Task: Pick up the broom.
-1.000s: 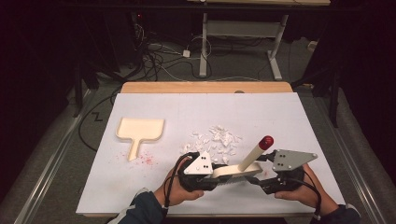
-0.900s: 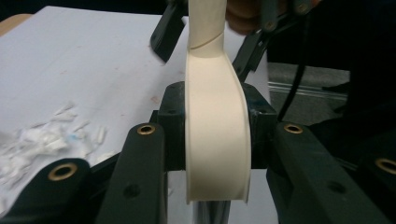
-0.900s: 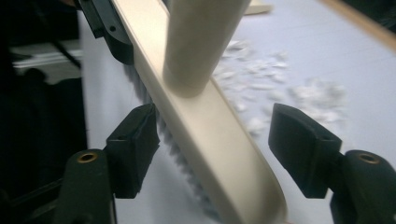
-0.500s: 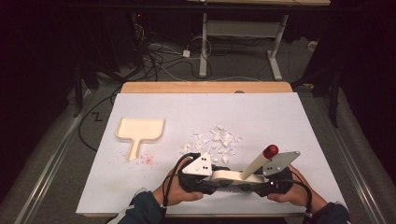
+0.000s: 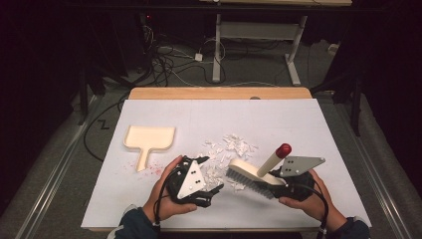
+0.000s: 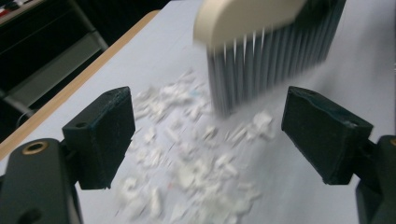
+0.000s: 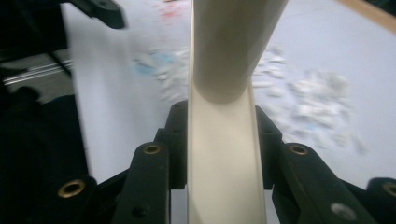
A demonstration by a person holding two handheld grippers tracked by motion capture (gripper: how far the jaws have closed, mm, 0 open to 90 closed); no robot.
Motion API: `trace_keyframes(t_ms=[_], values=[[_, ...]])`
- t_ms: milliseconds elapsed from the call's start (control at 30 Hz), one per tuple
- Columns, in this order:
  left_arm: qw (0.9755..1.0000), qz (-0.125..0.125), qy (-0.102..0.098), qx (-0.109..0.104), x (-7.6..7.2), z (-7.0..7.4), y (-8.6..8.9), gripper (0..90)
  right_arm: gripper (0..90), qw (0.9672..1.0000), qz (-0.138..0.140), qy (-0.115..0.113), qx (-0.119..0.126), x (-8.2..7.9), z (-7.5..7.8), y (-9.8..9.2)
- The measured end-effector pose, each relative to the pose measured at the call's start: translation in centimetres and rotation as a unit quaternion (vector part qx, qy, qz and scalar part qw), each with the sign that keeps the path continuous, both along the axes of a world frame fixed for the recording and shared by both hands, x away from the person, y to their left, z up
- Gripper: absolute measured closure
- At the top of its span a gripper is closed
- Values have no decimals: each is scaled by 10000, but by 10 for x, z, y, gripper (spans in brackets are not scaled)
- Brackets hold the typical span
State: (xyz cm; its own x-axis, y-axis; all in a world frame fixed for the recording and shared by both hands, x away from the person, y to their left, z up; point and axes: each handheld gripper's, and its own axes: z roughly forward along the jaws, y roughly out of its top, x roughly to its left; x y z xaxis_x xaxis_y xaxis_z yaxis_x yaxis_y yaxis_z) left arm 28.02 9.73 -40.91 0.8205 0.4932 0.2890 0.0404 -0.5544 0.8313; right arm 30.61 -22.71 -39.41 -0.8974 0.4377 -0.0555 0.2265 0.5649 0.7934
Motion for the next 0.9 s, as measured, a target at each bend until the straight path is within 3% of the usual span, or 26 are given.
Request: trace_keyframes(t_ms=[67,100,167,267,300,467,500,567,633,700,733,767,867,900], values=[[9993,287,-143,168,-2,-5,12,165,681,9999,-153,-65,38,4,4,-7],[9993,287,-143,168,-2,-5,12,165,681,9996,-241,-98,75,6,6,-10],[9978,600,-133,254,-3,-14,31,165,681,9990,-409,-145,115,10,9,-17],[9968,762,-54,219,-4,-20,43,165,681,9979,-576,-237,151,13,11,-24],[9954,930,12,219,-7,-27,55,165,681,9966,-749,-312,130,16,13,-30],[9908,1251,135,491,-15,-46,74,165,681,9916,-1224,-414,38,24,16,-39],[9908,1251,135,491,-15,-46,74,165,681,9908,-1287,-425,3,26,16,-40],[9875,1490,154,482,-21,-53,84,165,681,9890,-1417,-424,-27,31,15,-43],[9866,1562,182,430,-22,-54,88,165,681,9883,-1462,-422,-63,33,14,-45],[9849,1674,193,401,-25,-56,95,165,681,9851,-1656,-446,-137,43,11,-49],[9844,1706,240,367,-25,-57,98,165,681,9851,-1656,-446,-137,43,11,-49],[9829,1778,300,378,-26,-61,103,165,681,9825,-1789,-465,-207,50,9,-52],[9817,1824,350,412,-25,-63,105,165,681,9797,-1926,-482,-291,59,7,-55],[9817,1827,331,421,-25,-63,105,165,682,9762,-2083,-485,-373,70,4,-57]])
